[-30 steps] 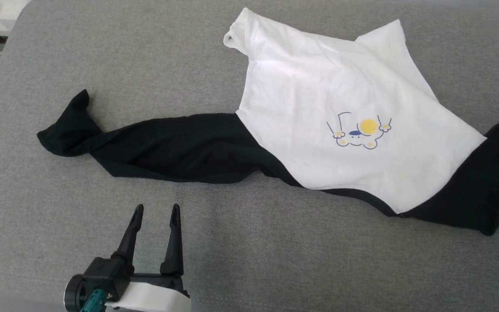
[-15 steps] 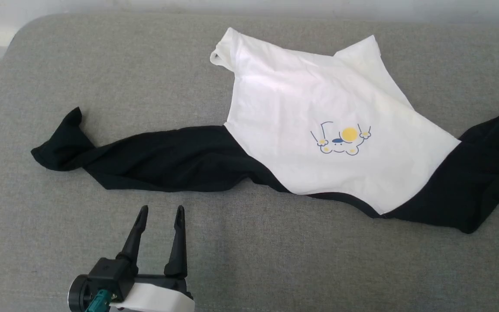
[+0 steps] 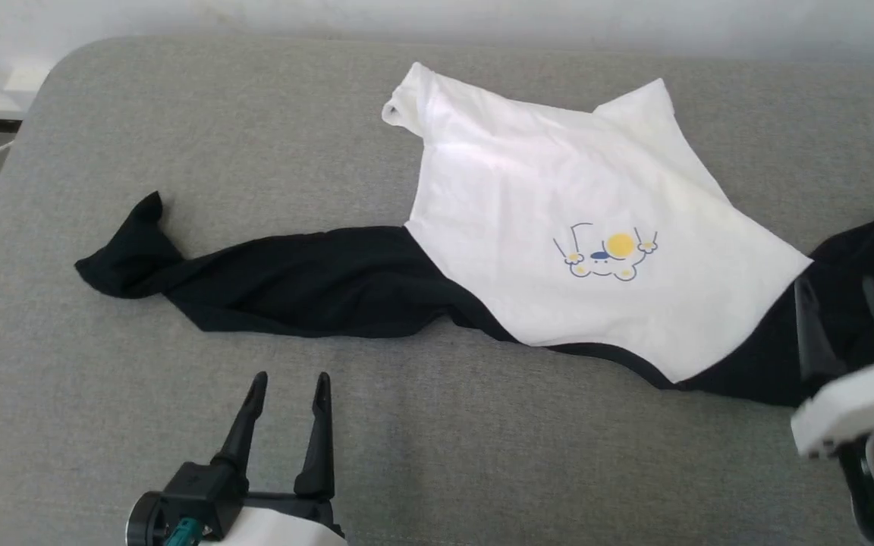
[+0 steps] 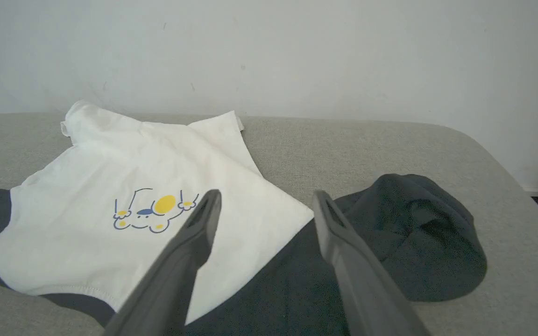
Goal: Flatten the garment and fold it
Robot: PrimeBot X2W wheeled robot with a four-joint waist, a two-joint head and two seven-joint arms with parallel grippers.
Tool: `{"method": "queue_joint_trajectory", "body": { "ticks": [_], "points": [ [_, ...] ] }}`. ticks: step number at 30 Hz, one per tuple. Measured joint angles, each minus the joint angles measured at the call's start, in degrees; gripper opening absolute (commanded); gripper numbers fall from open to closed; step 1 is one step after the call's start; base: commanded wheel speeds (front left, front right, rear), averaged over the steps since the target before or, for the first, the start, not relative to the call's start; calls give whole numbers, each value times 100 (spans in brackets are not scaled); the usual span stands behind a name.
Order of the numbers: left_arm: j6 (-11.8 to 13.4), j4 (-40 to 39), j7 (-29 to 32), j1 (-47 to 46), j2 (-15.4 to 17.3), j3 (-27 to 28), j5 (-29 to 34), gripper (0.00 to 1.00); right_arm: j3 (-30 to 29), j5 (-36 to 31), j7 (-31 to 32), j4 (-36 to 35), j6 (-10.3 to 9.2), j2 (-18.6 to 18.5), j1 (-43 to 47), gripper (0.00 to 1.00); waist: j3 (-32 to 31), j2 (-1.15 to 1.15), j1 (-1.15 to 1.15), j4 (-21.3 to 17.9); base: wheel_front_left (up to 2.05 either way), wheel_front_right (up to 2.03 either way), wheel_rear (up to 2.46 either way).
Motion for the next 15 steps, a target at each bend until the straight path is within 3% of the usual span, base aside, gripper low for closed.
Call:
{"method": "queue_joint_trajectory", "body": {
  "ticks": [7, 15],
  "points": [
    [9, 19, 0, -15, 0, -215, -54, 100, 268, 64, 1209, 256, 0, -488, -1338, 100, 108, 0, 1, 259, 0, 0, 0],
    [13, -37, 0, -193, 0, -402, -114, 100, 610, 257, 2986, 1580, 0, -834, -2513, 100, 462, 0, 1, 509, 0, 0, 0]
  ]
}}
